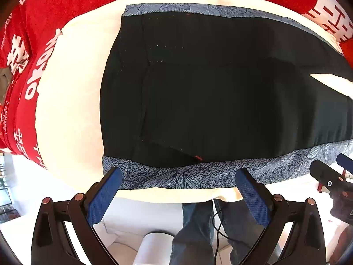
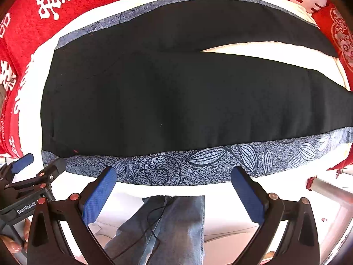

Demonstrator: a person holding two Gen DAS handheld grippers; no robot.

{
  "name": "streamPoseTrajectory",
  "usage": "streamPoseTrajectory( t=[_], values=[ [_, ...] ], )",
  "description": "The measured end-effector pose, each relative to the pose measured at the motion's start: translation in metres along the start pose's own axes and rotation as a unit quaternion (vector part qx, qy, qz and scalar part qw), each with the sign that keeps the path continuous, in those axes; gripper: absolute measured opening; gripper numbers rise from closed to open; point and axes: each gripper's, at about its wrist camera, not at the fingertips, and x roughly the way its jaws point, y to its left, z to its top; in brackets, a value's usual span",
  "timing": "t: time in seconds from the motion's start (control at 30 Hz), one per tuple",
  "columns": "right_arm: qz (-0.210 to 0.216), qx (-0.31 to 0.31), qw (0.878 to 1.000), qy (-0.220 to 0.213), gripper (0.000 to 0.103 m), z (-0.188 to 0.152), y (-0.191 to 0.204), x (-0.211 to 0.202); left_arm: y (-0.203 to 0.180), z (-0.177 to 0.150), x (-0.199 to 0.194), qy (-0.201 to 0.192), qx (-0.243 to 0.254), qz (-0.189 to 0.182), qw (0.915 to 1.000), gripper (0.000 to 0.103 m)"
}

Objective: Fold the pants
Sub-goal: 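Position both grippers open at the grey waistband of the black trousers, then grasp the waistband with both grippers and lift it up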

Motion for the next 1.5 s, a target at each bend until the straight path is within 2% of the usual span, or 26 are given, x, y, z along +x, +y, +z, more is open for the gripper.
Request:
streamPoseTrajectory(
  t=[1.1, 1.27, 1.5],
  values=[
    [-0.011, 0.007, 1.0, 0.019, 0.103, -0.011, 0.019, 0.007, 0.009, 0.004, 0.002, 0.003, -0.01, -0.005, 0.9999, 0.103],
    [-0.002, 0.003, 1.0, 0.005, 0.103, -0.012, 0.019, 0.011, 0.013, 0.002, 0.005, 0.003, -0.017, -0.007, 0.9998, 0.103],
    [0.012, 0.009, 1.0, 0.013, 0.103, -0.012, 0.013, 0.013, 0.018, -0.001, 0.009, 0.004, -0.026, -0.012, 0.9996, 0.103]
  ],
)
